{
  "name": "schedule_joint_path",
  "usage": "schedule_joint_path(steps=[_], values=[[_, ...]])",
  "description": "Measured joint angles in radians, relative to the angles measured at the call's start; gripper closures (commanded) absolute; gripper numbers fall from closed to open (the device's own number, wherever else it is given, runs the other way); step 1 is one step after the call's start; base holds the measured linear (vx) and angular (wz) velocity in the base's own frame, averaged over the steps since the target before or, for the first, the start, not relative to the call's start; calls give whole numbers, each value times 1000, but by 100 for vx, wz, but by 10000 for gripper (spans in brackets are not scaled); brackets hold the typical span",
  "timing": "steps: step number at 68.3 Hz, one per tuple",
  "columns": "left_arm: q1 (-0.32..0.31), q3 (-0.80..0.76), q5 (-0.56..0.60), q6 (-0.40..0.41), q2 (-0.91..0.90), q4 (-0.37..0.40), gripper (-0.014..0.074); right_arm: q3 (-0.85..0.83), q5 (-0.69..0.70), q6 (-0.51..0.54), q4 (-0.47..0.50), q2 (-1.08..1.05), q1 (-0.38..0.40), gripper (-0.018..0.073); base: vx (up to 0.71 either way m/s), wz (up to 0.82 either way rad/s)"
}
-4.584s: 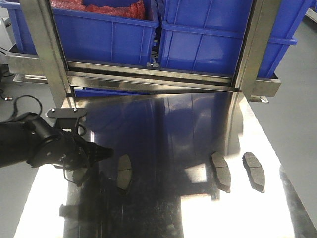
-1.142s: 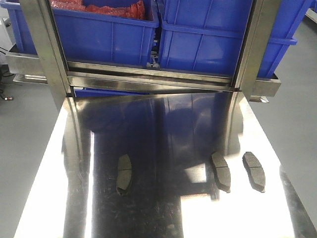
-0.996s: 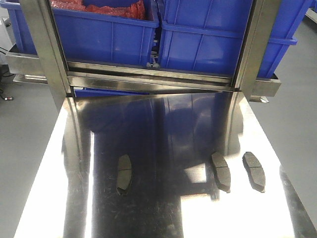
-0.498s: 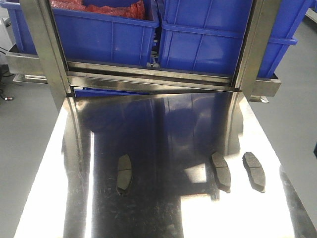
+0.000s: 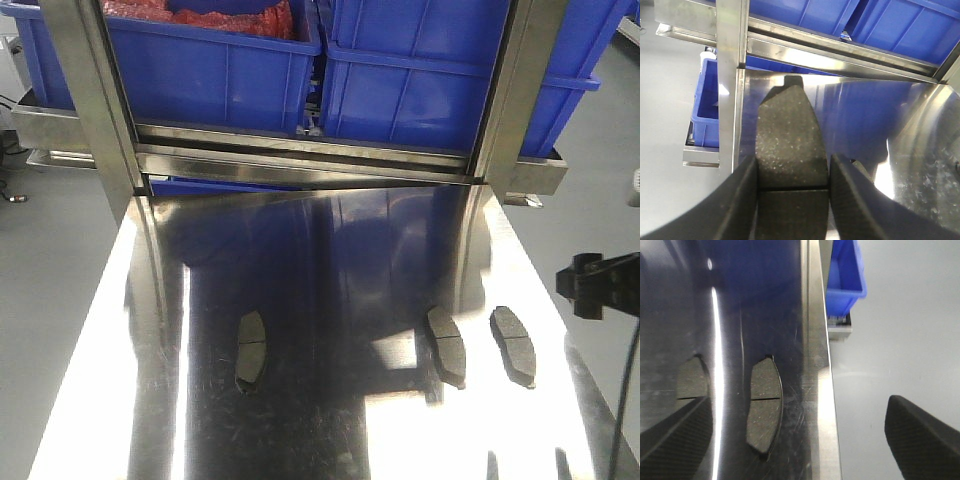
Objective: Move and align brake pads A on conveyor
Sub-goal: 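Lower the right gripper onto the brake pad nearest the right arm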
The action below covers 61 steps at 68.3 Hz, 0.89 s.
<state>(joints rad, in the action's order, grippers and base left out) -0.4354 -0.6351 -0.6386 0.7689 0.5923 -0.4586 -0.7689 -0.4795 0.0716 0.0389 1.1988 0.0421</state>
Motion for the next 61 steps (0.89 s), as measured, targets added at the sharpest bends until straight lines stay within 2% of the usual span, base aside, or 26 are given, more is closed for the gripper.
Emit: schedule_joint_path(steps=[18,34,61], values=[[0,0,0,0,0,1,419,-97,-17,25,18,265,-9,-87,0,0],[0,0,0,0,0,1,419,-149,-23,24,24,428,-95,-80,0,0],[0,0,0,0,0,1,419,-171,-8,21,26,525,-101,-48,0,0]])
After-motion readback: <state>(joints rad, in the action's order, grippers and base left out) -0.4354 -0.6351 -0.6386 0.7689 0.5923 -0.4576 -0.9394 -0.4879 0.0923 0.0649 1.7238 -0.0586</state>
